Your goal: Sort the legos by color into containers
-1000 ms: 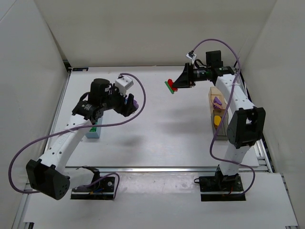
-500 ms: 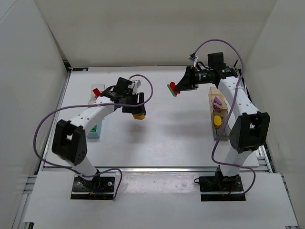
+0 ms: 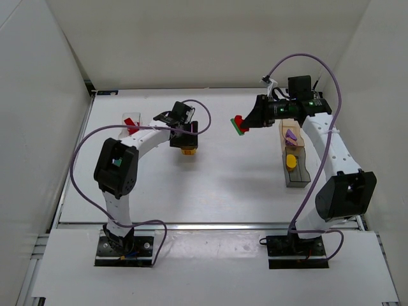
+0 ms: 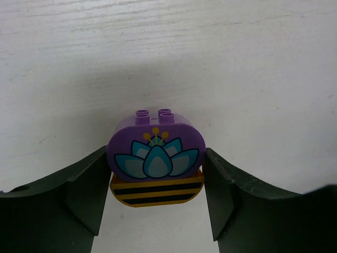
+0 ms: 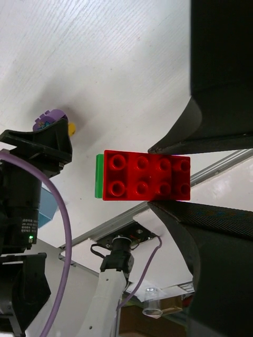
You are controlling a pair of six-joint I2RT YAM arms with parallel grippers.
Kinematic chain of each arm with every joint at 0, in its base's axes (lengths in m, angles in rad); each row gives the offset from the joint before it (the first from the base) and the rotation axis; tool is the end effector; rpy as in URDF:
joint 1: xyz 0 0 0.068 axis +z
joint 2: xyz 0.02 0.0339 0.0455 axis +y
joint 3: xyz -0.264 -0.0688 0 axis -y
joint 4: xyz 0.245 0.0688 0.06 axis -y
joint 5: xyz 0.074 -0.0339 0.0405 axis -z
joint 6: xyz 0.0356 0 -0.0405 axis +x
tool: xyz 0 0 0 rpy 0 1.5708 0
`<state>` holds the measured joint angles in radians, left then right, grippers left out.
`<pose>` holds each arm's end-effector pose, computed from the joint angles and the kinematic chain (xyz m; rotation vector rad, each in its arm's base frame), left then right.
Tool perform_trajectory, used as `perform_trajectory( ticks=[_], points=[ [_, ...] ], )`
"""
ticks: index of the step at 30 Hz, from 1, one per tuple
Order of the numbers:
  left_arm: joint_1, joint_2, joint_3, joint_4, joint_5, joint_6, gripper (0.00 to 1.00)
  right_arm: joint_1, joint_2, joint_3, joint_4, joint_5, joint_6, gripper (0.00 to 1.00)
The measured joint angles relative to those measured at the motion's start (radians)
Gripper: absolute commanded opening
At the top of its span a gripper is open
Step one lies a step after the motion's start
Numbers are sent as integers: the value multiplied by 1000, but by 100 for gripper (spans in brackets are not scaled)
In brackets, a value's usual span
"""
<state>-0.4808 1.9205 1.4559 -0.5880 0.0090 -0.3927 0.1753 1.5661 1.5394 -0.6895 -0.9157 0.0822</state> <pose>0.3639 -0.1902 0.2102 0.1203 2.6562 -0.3090 0.3274 0.0867 0.3681 -0.5816 2.1241 1.1757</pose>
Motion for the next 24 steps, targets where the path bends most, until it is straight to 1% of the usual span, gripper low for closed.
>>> perform_trajectory(
  ticks=[1,2,3,5,8,10,11,13,15,17,19,21,24],
  points=[
    [0,11,3,4,1,3,81,-2,-1,0,-2,2,-5,0],
    [0,22,7,5,5,6,87,-3,-2,0,-4,5,-8,0],
    [0,32,12,8,13,10,90,-3,-2,0,-6,6,-11,0],
    [0,46,17,21,42,16,95,-4,-2,-1,-8,10,-13,0],
    [0,49,17,44,101,31,98,-6,-2,-5,-11,11,-10,0],
    [6,47,21,64,166,46,98,-12,-2,-11,-10,-3,-2,0],
    [13,45,23,72,214,54,96,-17,-2,-12,-9,-13,8,0],
    [33,32,23,99,364,76,94,-31,2,-17,14,-50,47,0],
    [74,3,7,167,583,68,94,-39,13,-17,53,-98,99,0],
    [127,-45,-32,286,791,5,94,-45,33,-18,106,-145,157,0],
    [173,-88,-63,417,964,-75,93,-48,59,-18,161,-193,220,0],
    [206,-118,-71,516,1084,-144,93,-48,87,-18,212,-232,278,0],
    [213,-148,-73,634,1201,-221,93,-40,125,-18,275,-282,356,0]
  ],
)
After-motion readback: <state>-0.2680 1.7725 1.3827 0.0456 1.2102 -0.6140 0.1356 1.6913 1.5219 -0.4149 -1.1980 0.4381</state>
